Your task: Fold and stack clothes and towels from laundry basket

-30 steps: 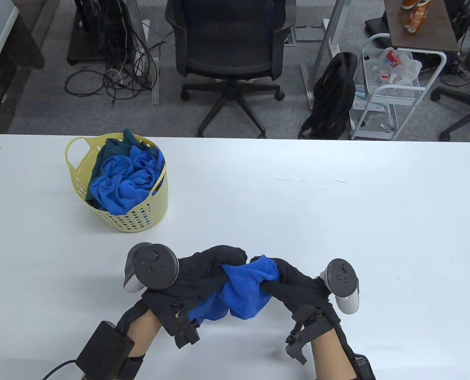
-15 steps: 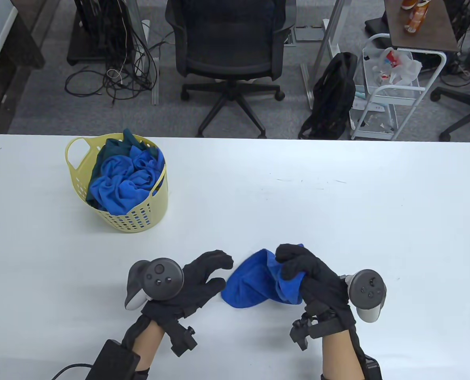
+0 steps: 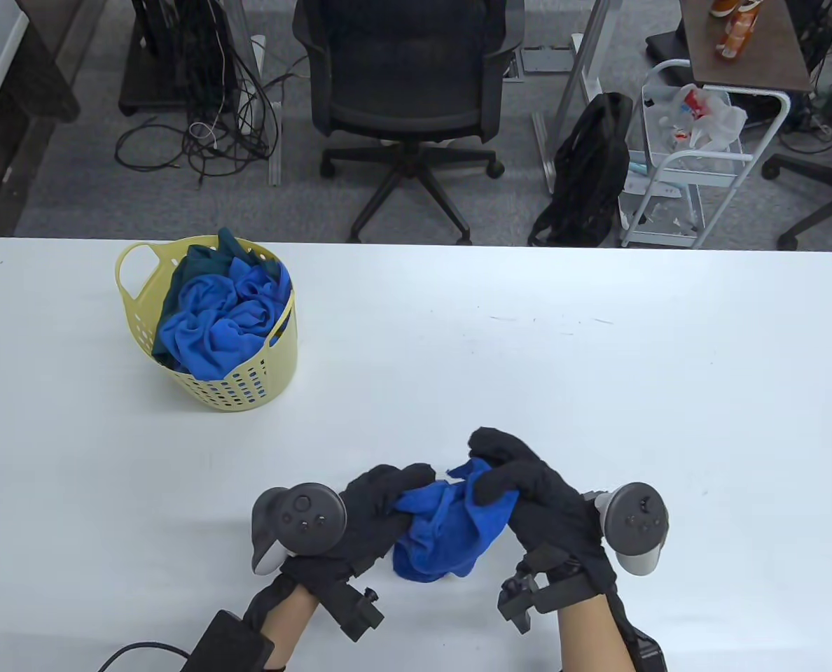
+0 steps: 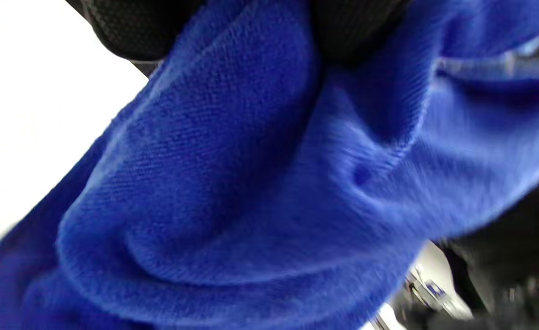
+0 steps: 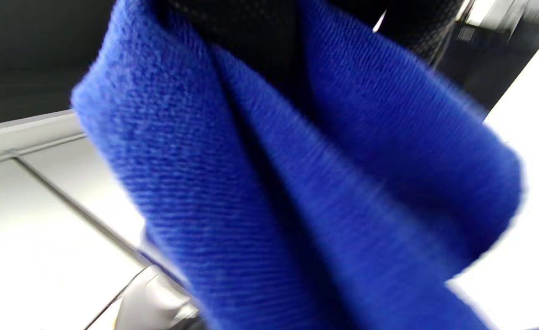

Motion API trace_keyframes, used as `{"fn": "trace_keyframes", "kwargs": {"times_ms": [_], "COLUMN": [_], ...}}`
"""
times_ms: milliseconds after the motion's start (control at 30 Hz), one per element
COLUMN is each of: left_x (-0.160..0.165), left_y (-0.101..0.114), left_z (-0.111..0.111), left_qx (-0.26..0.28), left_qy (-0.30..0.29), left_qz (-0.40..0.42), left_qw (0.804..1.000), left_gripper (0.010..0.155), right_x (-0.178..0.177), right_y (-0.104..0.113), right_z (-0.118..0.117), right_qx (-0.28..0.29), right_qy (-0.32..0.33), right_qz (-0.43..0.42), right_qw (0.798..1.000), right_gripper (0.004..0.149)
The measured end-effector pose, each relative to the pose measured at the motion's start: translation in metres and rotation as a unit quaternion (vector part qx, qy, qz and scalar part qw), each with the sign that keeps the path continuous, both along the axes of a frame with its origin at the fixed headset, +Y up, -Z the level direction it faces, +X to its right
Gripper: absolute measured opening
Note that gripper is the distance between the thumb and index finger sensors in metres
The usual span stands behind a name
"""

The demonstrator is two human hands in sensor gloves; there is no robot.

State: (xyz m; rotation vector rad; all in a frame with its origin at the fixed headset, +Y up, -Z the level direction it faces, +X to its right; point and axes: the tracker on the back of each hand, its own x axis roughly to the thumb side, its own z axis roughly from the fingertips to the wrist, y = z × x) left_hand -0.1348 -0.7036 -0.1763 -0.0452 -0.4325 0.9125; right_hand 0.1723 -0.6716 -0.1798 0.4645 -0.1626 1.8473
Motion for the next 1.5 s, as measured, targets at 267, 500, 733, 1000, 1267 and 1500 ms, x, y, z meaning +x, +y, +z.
{"fn": "trace_keyframes", "kwargs": {"times_ms": [267,500,733,1000,1267,1500], "left_x": [-0.023,0.0,0.011,0.027,0.022,0.002], "left_y": [0.009,0.011,0.008,0.007,0.008,-0.028], "left_z": [-0.006,0.004,0.009,0.015,0.01,-0.014], "left_qx": [0.013,0.036,0.042,0.035,0.046,-0.06], "left_qy": [0.026,0.052,0.059,-0.064,-0.104,-0.05], "left_qz": [0.042,-0.096,-0.123,-0.133,-0.086,-0.268], "left_qw": [0.999,0.993,0.99,0.988,0.99,0.96], "left_gripper": [0.043,0.048,0.05,0.106,0.068,0.053], "right_x": [0.026,0.023,-0.006,-0.04,-0.022,0.044], "right_y": [-0.006,0.0,0.005,-0.002,0.034,0.033], "right_z": [-0.005,-0.002,0.007,0.013,0.028,0.023], "right_qx": [-0.049,-0.109,-0.091,-0.034,0.061,0.038], "right_qy": [-0.116,-0.179,0.032,0.005,0.026,-0.151], "right_qz": [0.17,0.341,0.083,0.105,0.133,-0.012], "right_qw": [0.977,0.916,0.992,0.994,0.989,0.988], "right_gripper": [0.03,0.063,0.075,0.038,0.037,0.039]}}
